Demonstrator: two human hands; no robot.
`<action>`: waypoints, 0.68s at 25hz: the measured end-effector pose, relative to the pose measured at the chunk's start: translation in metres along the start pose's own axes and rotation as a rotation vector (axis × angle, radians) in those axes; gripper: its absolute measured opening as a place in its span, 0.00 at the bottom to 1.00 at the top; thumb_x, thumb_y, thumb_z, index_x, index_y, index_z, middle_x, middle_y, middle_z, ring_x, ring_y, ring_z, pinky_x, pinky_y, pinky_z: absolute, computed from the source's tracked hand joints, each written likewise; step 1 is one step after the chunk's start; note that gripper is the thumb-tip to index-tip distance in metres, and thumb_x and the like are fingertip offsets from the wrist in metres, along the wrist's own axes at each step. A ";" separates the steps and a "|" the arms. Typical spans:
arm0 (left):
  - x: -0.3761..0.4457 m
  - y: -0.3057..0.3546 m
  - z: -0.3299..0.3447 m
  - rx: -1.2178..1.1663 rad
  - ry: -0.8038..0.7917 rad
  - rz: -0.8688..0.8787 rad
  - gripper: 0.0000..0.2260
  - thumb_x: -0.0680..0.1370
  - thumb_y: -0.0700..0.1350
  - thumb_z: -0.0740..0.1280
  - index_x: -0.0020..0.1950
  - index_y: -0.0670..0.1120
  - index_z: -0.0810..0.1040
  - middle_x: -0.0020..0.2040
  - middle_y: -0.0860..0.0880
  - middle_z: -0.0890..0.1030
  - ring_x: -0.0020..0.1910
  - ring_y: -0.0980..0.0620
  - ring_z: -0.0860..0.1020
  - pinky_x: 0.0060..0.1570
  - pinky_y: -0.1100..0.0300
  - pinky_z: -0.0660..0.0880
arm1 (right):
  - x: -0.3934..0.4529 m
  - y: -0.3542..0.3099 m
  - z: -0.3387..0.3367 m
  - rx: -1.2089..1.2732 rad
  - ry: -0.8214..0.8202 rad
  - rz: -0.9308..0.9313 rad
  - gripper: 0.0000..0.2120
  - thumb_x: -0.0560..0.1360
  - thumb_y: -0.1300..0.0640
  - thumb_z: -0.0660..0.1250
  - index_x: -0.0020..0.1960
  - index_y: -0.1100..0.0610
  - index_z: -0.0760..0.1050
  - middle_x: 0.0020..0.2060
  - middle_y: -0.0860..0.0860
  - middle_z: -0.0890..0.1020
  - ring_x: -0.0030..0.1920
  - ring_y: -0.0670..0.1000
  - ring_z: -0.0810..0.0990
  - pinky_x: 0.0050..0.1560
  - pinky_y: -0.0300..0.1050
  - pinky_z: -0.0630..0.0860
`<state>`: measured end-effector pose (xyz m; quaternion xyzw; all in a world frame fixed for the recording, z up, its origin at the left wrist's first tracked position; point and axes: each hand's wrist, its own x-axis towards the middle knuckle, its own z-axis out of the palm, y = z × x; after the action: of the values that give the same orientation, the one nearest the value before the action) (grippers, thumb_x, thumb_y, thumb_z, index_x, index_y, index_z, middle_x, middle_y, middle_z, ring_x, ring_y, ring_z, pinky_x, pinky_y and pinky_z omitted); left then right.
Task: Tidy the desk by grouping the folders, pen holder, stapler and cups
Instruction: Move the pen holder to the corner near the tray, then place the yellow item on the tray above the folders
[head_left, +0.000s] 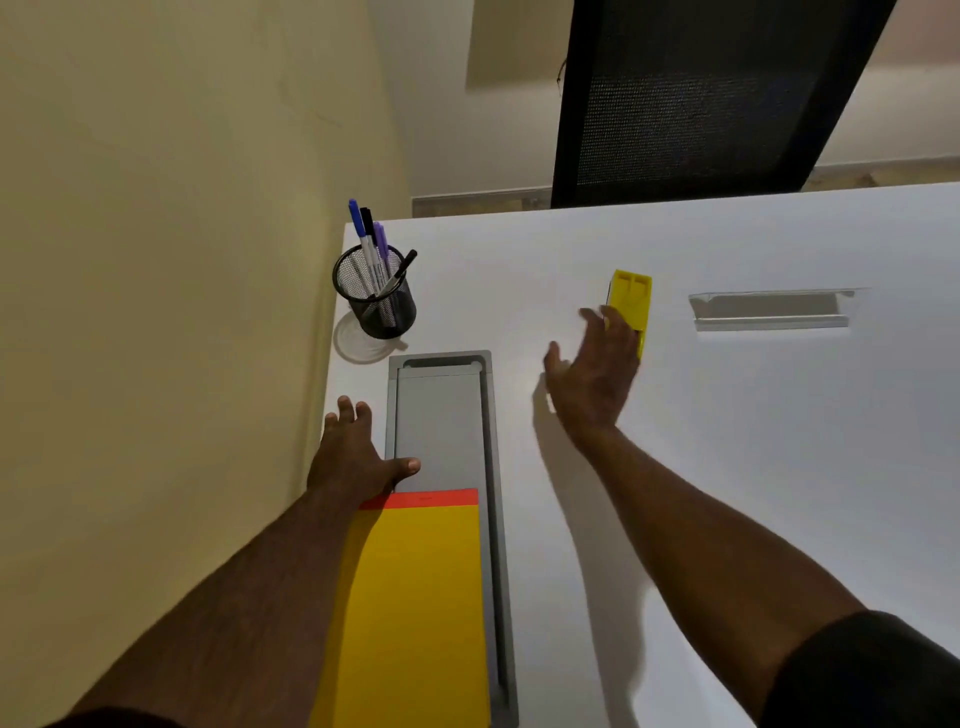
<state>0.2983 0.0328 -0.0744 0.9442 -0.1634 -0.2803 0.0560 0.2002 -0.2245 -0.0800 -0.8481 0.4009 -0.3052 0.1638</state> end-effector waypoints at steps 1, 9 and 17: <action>0.000 -0.001 0.001 -0.001 0.003 0.004 0.53 0.68 0.67 0.69 0.80 0.43 0.43 0.80 0.42 0.40 0.79 0.40 0.44 0.76 0.45 0.54 | 0.007 0.011 -0.003 -0.062 -0.025 0.083 0.30 0.69 0.48 0.68 0.68 0.57 0.67 0.67 0.59 0.71 0.67 0.61 0.68 0.66 0.55 0.66; -0.002 -0.005 0.001 -0.014 0.004 -0.010 0.53 0.68 0.67 0.69 0.80 0.45 0.43 0.80 0.44 0.40 0.80 0.41 0.44 0.77 0.46 0.53 | 0.029 0.039 -0.011 0.101 -0.183 0.479 0.32 0.69 0.53 0.70 0.68 0.60 0.63 0.61 0.62 0.74 0.61 0.66 0.71 0.59 0.57 0.70; -0.019 -0.004 -0.011 -0.182 0.029 -0.037 0.46 0.71 0.59 0.72 0.80 0.45 0.51 0.81 0.46 0.50 0.79 0.45 0.53 0.75 0.51 0.59 | -0.062 -0.022 -0.030 0.323 -0.560 -0.054 0.33 0.70 0.56 0.73 0.72 0.57 0.64 0.63 0.62 0.75 0.61 0.62 0.73 0.58 0.50 0.70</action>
<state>0.2907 0.0433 -0.0564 0.9420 -0.1192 -0.2813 0.1386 0.1633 -0.1631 -0.0697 -0.8726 0.2638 -0.1239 0.3919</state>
